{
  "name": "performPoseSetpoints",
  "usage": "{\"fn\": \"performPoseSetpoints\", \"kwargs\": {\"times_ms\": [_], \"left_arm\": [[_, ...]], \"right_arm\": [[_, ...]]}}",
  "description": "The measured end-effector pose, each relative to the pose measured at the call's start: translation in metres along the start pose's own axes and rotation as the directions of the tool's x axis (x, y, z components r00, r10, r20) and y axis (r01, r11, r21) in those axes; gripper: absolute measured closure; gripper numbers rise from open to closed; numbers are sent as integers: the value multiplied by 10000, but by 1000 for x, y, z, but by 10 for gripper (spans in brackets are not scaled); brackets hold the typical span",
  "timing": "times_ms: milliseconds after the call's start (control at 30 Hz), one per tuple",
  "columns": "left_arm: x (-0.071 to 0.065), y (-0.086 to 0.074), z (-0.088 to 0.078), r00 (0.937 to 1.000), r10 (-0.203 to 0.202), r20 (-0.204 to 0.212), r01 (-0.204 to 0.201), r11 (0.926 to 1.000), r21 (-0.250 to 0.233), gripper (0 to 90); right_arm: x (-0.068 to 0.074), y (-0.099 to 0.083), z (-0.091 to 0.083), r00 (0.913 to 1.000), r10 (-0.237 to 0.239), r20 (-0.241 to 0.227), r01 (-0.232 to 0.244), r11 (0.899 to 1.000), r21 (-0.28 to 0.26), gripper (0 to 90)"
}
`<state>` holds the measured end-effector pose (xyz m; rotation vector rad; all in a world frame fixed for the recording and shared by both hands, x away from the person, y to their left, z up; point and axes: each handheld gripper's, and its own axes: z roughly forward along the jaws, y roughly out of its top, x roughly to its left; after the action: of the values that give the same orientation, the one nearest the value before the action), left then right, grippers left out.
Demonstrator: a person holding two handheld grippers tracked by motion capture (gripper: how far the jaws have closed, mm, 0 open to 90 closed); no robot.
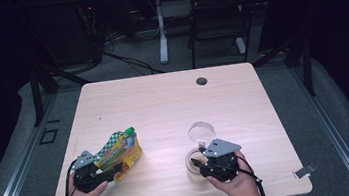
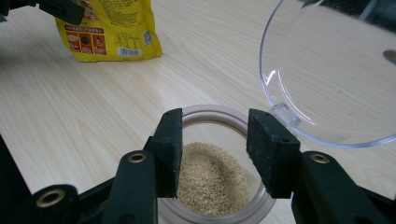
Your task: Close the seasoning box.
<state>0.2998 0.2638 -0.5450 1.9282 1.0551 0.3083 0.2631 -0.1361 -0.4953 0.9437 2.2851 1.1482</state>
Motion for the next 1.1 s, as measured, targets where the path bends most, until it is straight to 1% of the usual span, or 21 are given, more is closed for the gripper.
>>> {"fn": "performPoseSetpoints", "kwargs": {"times_ms": [133, 200, 367, 500, 533, 667, 767, 800, 933, 1033, 1100], "left_arm": [[-2, -2, -1, 9998, -169, 74, 170, 9998, -55, 437], [-3, -2, -1, 9999, -104, 59, 104, 9999, -9, 430], [-7, -2, -5, 9999, -95, 61, 95, 10000, 25, 427], [-8, -5, -8, 10000, 80, -54, -79, 9999, 136, 425], [-8, -6, -8, 10000, 15, -55, -14, 10000, 83, 425], [-7, -8, -10, 9999, 26, -106, -26, 10000, 7, 425], [-7, -11, -11, 9999, 13, -149, -13, 10000, -13, 425], [-7, -12, -11, 9999, -28, -142, 28, 10000, -7, 425], [-4, -13, -13, 9995, -292, -92, 290, 9993, -243, 425], [-5, -13, -14, 9996, -259, -71, 257, 9992, -314, 425], [-5, -13, -15, 9996, -257, -73, 254, 9993, -274, 425]], "right_arm": [[0, 1, -1, 10000, 7, -51, -7, 10000, 0, 546], [0, 1, -1, 10000, -2, -77, 2, 10000, 11, 546], [-1, 3, -4, 9999, 21, -157, -20, 10000, 94, 544], [-3, 5, -9, 9997, 100, -214, -99, 9999, 31, 543], [-4, 6, -10, 9997, 147, -215, -148, 9999, -12, 541], [-7, 8, -16, 9993, 260, -252, -262, 9996, -97, 539], [-10, 9, -20, 9993, 318, -201, -321, 9994, -137, 539], [-11, 9, -22, 9991, 379, -184, -382, 9992, -150, 539], [-18, 9, -27, 9982, 591, -112, -593, 9981, -162, 542], [-23, 9, -32, 9968, 799, -60, -800, 9967, -162, 542], [-27, 9, -35, 9960, 891, 0, -891, 9959, -120, 542]]}}
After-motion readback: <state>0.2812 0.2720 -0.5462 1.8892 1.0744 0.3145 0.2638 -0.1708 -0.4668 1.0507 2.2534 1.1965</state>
